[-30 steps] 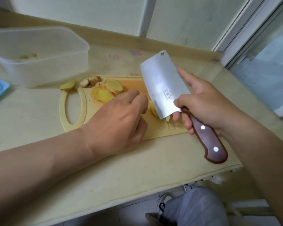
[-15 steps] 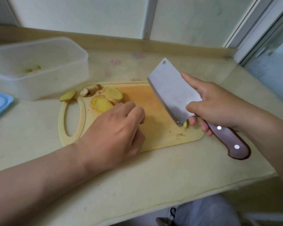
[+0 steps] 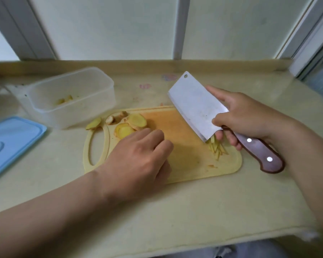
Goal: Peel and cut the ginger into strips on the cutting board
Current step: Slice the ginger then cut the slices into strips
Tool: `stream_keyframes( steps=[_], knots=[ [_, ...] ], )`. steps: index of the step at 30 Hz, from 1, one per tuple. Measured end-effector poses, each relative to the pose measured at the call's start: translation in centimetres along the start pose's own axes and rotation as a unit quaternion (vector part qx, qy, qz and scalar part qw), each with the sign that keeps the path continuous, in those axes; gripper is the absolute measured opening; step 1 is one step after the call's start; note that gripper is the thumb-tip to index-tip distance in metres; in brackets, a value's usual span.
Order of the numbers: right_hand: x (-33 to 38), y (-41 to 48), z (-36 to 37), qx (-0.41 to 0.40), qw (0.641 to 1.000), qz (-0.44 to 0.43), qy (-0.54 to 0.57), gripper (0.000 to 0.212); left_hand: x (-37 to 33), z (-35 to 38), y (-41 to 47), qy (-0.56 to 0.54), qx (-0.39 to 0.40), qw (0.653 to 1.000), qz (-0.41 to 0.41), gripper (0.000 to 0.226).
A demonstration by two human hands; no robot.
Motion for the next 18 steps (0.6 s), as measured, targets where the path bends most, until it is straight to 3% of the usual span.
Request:
stream_keyframes(
  steps=[4, 8, 10, 12, 18],
  knots=[
    [0.3, 0.6, 0.5, 0.008, 0.997, -0.013, 0.081, 0.083, 4.3, -3.6, 2.0, 0.008, -0.058, 0.994, -0.091, 0.022],
    [0.4, 1.1, 1.1, 0.022, 0.988, -0.025, 0.148, 0.076, 10.0, -1.3, 1.9, -0.001, 0.103, 0.960, -0.260, 0.067],
    [0.2, 1.2, 1.5, 0.033, 0.987, -0.028, 0.158, 0.075, 10.1, 0.3, 1.4, -0.010, 0.149, 0.950, -0.272, 0.075],
    [0.0, 1.2, 1.7, 0.036, 0.986, -0.028, 0.160, 0.075, 10.0, 1.2, 1.2, 0.007, 0.156, 0.950, -0.271, 0.067],
    [-0.6, 1.2, 1.1, 0.007, 0.987, -0.020, 0.162, 0.081, 9.0, 0.3, 1.4, -0.024, 0.082, 0.966, -0.245, 0.063]
  ],
)
Point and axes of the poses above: each hand's wrist, its own y-axis towards the middle knuckle, its own z-axis out of the palm, x = y × z, the point moved 9 cm from there along y, towards the middle knuckle, and after that the axes turned 4 degrees about -z, right-handed, at the moved point
